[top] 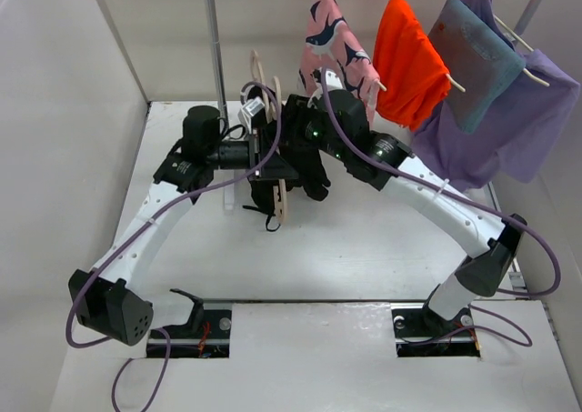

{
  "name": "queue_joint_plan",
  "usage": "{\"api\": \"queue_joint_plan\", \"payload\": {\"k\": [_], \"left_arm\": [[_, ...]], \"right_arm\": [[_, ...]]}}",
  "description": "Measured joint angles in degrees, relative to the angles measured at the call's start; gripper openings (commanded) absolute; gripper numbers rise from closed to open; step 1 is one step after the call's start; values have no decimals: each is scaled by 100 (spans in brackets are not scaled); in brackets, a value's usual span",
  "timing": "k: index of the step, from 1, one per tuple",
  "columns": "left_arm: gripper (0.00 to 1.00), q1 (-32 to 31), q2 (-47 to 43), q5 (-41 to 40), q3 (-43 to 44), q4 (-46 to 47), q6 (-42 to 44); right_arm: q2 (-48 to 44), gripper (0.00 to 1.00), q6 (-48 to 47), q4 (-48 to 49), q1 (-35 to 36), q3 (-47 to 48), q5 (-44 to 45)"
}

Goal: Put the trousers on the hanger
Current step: Place the hanger at the clothesline.

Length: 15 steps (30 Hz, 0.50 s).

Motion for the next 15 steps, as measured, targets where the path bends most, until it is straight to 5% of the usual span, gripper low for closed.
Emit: {"api": "queue_joint_plan", "payload": {"k": [2, 5, 15], "left_arm": [[0, 146, -46, 68, 7, 254, -354], [0, 337, -20, 162, 155, 555, -758], [0, 730, 848, 326, 1718, 1355, -1670]], "right_arm": [[-2, 80, -42, 0, -109, 28, -109], [-13, 92, -146, -57, -179, 90, -208], [-1202, 98, -522, -476, -210, 129, 304]]}}
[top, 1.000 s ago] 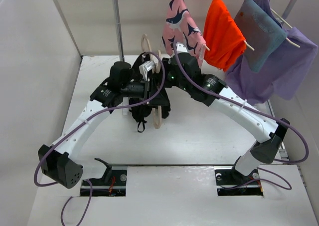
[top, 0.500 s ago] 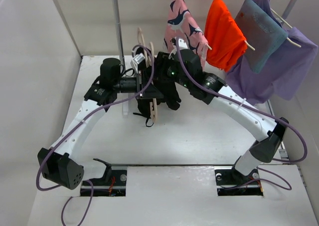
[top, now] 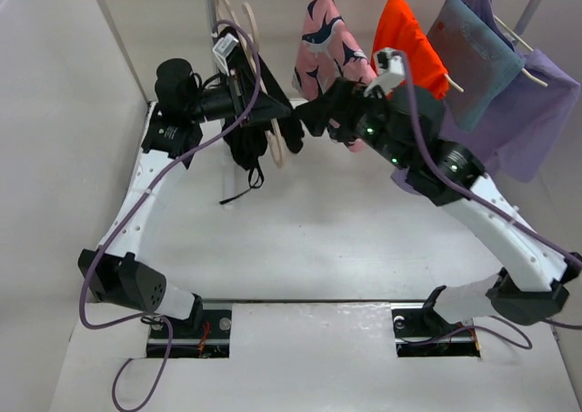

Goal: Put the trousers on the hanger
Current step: Place the hanger at the clothesline.

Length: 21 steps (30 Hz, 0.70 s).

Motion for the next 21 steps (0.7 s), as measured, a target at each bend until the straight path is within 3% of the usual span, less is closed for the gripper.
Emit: {"api": "queue_joint_plan", "payload": {"k": [7, 21], "left_arm": [[0, 72, 726, -46, 1029, 721, -660], [0, 72, 2175, -162, 2479, 1342, -1600]], "right_arm": [[-782, 98, -133, -151, 0, -109, 509], [-817, 98, -166, -664, 0, -522, 728]]}}
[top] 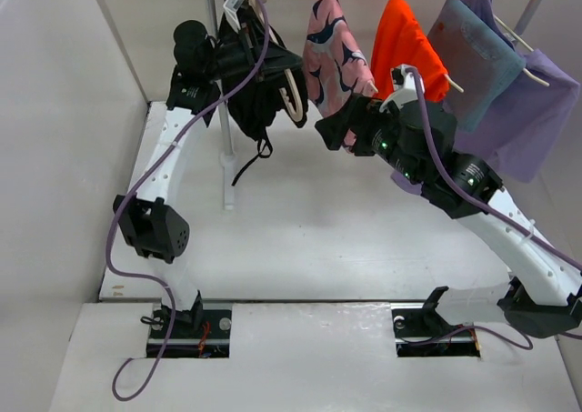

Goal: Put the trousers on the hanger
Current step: Place the hanger at the clothesline.

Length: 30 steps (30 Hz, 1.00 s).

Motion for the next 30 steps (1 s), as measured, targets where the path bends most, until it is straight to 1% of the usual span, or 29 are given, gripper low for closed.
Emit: {"api": "queue_joint_plan", "payload": {"k": [5, 10, 18, 25, 26, 27, 28, 29, 30], "left_arm": [[0, 0, 387, -2, 177, 168, -251], [0, 0, 710, 7, 424, 551, -463], [0, 31, 1056, 26, 669, 942, -903], [1, 234, 1246, 42, 824, 1086, -997], [10, 249, 1246, 61, 809, 1113, -997], [23, 273, 1244, 94, 785, 1145, -997], [47, 291, 1228, 146, 719, 1237, -973], [55, 302, 1209, 175, 634, 1255, -938], [65, 304, 1145, 203, 474, 1344, -931]], "right_arm": [[-66, 98, 7, -120, 0, -118, 7], [-98, 98, 20, -192, 0, -179, 7], [-98, 98, 87, -313, 0, -192, 35], [-39, 98, 92, -323, 0, -192, 31], [-17, 98, 94, -341, 0, -192, 31], [-4, 98, 94, -361, 0, -192, 26], [13, 99, 94, -380, 0, -192, 24], [24, 99, 94, -393, 0, -192, 20], [28, 99, 94, -400, 0, -192, 15]]}}
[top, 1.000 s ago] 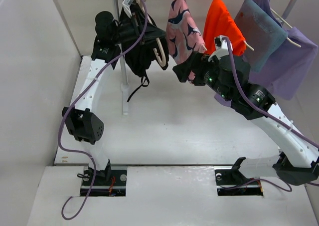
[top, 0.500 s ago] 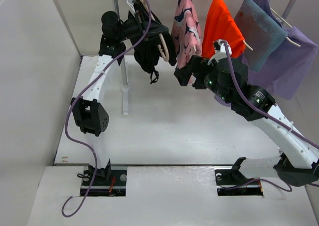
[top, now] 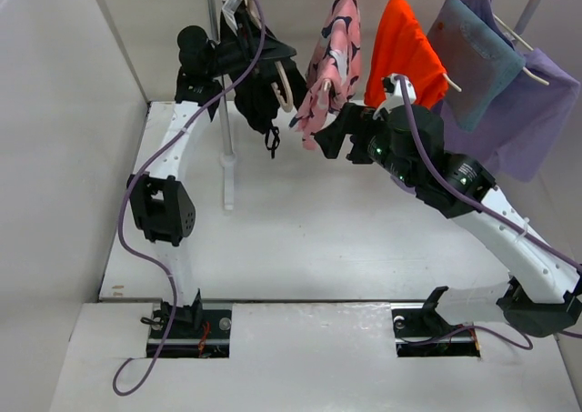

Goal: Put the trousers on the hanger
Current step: Place the hanger at the clothesline, then reset both arms

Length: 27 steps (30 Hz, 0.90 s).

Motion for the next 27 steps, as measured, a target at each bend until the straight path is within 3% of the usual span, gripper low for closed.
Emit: {"api": "queue_joint_plan", "payload": {"k": [2, 3, 5, 19, 24, 27], "left_arm": [[79, 2, -131, 136, -330, 33, 96], [91, 2, -197, 173, -463, 59, 149], [100, 4, -363, 297, -669, -87, 326], [100, 87, -1786, 96, -885, -4197, 4028], [100, 2, -1989, -721, -734, -5650, 5838], [100, -323, -2435, -1497, -1180, -6017, 6889]], "right_arm": [[2, 99, 2, -4, 0, 0, -15], [2, 99, 2, -7, 0, 0, -17], [2, 99, -2, -13, 2, 0, -20], [-66, 99, -2, -31, 76, -101, -175], [-205, 99, -11, -28, 76, -188, -186], [-363, 99, -33, -15, 76, -348, -188]]}}
